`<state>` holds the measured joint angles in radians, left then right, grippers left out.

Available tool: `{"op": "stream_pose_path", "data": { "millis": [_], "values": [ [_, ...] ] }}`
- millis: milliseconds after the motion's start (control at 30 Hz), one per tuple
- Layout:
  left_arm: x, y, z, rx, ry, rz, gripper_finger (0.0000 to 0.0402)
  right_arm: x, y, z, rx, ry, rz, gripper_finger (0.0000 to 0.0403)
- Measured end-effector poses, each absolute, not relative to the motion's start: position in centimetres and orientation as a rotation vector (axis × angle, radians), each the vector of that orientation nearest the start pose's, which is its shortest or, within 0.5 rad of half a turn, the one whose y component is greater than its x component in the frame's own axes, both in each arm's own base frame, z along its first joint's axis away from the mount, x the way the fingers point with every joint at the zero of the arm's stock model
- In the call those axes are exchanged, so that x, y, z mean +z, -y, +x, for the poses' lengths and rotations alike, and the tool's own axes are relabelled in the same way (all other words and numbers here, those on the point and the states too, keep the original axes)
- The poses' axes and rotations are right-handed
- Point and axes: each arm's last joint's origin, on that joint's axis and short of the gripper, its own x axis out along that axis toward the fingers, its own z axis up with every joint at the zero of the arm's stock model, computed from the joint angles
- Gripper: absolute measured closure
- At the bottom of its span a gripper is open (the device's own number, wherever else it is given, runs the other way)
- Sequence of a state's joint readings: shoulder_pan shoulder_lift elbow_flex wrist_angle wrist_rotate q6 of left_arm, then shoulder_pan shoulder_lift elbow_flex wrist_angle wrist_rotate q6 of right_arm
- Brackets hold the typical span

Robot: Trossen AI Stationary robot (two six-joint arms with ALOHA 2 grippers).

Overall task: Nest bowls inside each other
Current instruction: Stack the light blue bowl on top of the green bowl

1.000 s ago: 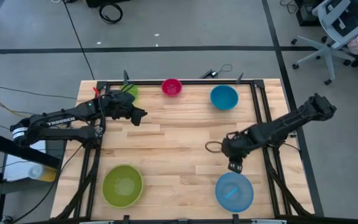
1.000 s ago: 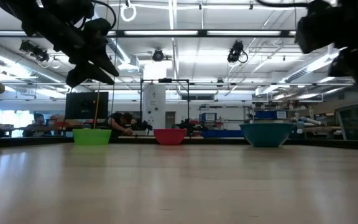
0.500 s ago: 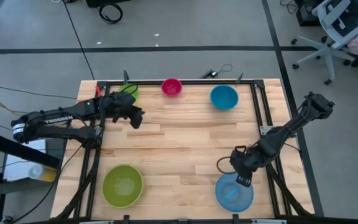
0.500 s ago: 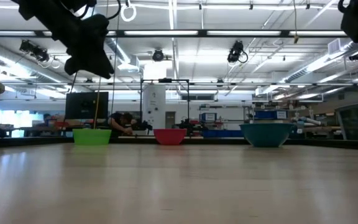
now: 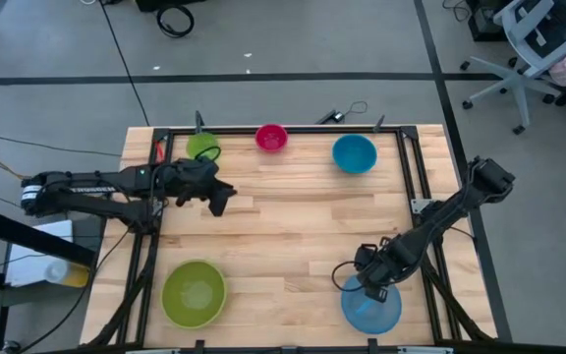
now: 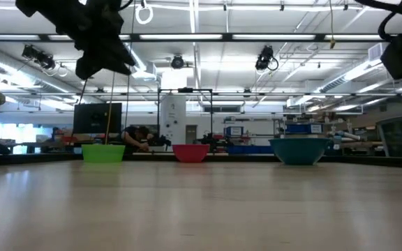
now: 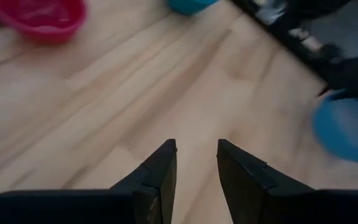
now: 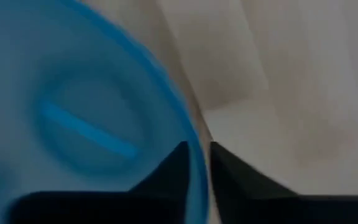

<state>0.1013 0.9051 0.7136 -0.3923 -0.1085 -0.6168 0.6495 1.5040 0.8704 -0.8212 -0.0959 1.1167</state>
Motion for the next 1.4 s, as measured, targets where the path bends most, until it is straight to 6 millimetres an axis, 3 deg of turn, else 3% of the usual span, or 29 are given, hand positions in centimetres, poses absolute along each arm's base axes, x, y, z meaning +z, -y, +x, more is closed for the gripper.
{"op": "stream_pose_path", "data": {
  "millis": [67,233,333,467,633,800,967,1067,1200,1400],
  "values": [
    [27.1,-1.5,19.4,0.331,-0.484,-0.590,0.0285,17.8,-15.0,20.0,-0.276,-1.477,0.502,0.0386],
    [27.1,0.5,21.5,0.211,-0.420,-0.579,0.0285,19.7,-13.5,22.3,-0.503,-1.214,0.563,0.0392],
    [27.1,1.6,22.7,0.144,-0.382,-0.550,0.0285,21.1,-12.3,24.4,-0.665,-1.002,0.592,0.0393],
    [26.9,2.5,24.1,0.117,-0.348,-0.541,0.0285,22.3,-10.6,27.4,-0.833,-0.851,0.561,0.0393],
    [26.8,3.0,24.9,0.129,-0.361,-0.476,0.0277,23.1,-9.1,31.1,-0.914,-0.838,0.442,0.0393],
    [26.2,3.1,25.3,0.177,-0.380,-0.420,0.0228,23.8,-8.5,33.9,-0.917,-0.833,0.391,0.0393],
    [25.2,2.7,25.9,0.230,-0.415,-0.405,0.0176,25.1,-8.4,35.4,-0.899,-0.793,0.361,0.0393],
    [24.6,2.3,26.2,0.257,-0.448,-0.407,0.0172,25.7,-8.2,35.6,-0.892,-0.776,0.352,0.0392],
    [24.2,2.1,26.3,0.275,-0.470,-0.404,0.0224,26.6,-7.7,35.6,-0.854,-0.802,0.358,0.0386],
    [24.0,1.7,25.8,0.331,-0.507,-0.400,0.0380,29.4,-7.6,35.2,-0.721,-0.761,0.490,0.0314]
  ]
}}
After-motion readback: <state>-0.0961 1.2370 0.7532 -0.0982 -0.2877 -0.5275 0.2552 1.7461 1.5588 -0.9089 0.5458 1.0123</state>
